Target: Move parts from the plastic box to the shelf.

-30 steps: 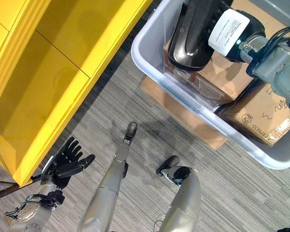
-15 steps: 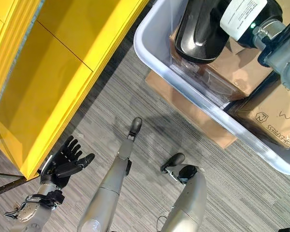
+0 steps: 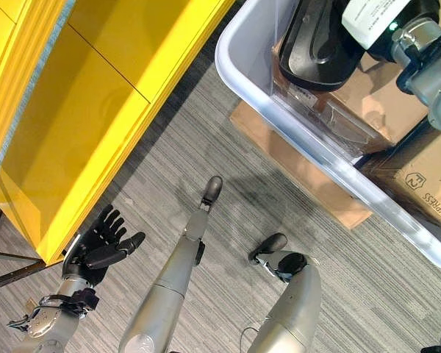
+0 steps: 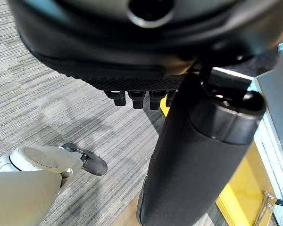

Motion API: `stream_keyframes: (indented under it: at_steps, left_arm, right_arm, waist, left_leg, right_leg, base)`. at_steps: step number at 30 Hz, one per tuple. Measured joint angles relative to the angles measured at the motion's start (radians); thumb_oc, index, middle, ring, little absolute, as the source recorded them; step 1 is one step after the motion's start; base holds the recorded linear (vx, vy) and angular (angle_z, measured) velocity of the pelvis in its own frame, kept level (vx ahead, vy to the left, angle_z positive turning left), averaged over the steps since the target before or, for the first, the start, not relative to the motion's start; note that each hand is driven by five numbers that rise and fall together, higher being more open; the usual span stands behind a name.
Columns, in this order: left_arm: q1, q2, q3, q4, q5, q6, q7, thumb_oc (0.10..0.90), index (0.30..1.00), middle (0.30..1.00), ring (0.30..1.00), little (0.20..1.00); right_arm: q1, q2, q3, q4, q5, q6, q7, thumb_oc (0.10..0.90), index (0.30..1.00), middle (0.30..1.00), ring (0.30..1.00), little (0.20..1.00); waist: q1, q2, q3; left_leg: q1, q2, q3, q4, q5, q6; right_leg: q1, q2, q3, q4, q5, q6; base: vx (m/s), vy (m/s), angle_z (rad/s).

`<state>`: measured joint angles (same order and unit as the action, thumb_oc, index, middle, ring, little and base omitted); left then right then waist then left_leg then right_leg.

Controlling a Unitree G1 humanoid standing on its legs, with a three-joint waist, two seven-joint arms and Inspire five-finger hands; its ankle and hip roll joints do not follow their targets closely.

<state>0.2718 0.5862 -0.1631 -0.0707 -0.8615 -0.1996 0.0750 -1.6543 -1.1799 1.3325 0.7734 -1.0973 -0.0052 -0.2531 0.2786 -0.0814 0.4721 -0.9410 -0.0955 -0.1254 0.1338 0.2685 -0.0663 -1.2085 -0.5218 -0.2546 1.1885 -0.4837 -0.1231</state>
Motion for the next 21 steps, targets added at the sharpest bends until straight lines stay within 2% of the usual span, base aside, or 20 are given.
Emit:
stream_keyframes:
  at_steps: [5,10,21]
  left_arm:
    - [-0.013,0.000,-0.004,0.001,-0.003,0.000,0.000,0.900,1.000,1.000,1.000,1.000]
    - [-0.030,0.000,-0.019,-0.002,-0.037,-0.002,0.000,0.900,1.000,1.000,1.000,1.000]
    - [-0.062,0.000,-0.069,0.006,-0.037,0.001,-0.005,0.900,1.000,1.000,1.000,1.000]
  right_arm:
    - [-0.002,0.012,-0.015,-0.012,0.002,0.018,-0.003,0.400,0.300,0.300,0.300,0.300]
    - [-0.006,0.022,-0.013,-0.015,0.001,0.006,-0.007,0.400,0.300,0.300,0.300,0.300]
    - [0.071,0.057,0.028,-0.047,0.027,-0.047,0.032,0.400,0.300,0.300,0.300,0.300]
  waist:
    - [0.004,0.007,-0.001]
    - [0.005,0.011,0.000]
    - [0.019,0.027,0.004]
  left_leg:
    - [0.001,-0.009,-0.004,0.004,-0.003,-0.004]
    - [0.009,-0.011,-0.003,0.010,0.000,0.000]
    - [0.169,0.000,-0.005,-0.026,0.000,-0.001]
  right_leg:
    - [0.000,-0.010,0.002,0.005,-0.001,0.000]
    - [0.010,-0.013,0.003,0.006,0.000,0.000]
    - [0.191,-0.001,-0.019,-0.055,0.015,0.028]
  base:
    - [-0.01,0.034,0.04]
    - [-0.01,0.046,0.01]
    - [0.00,0.057,-0.03]
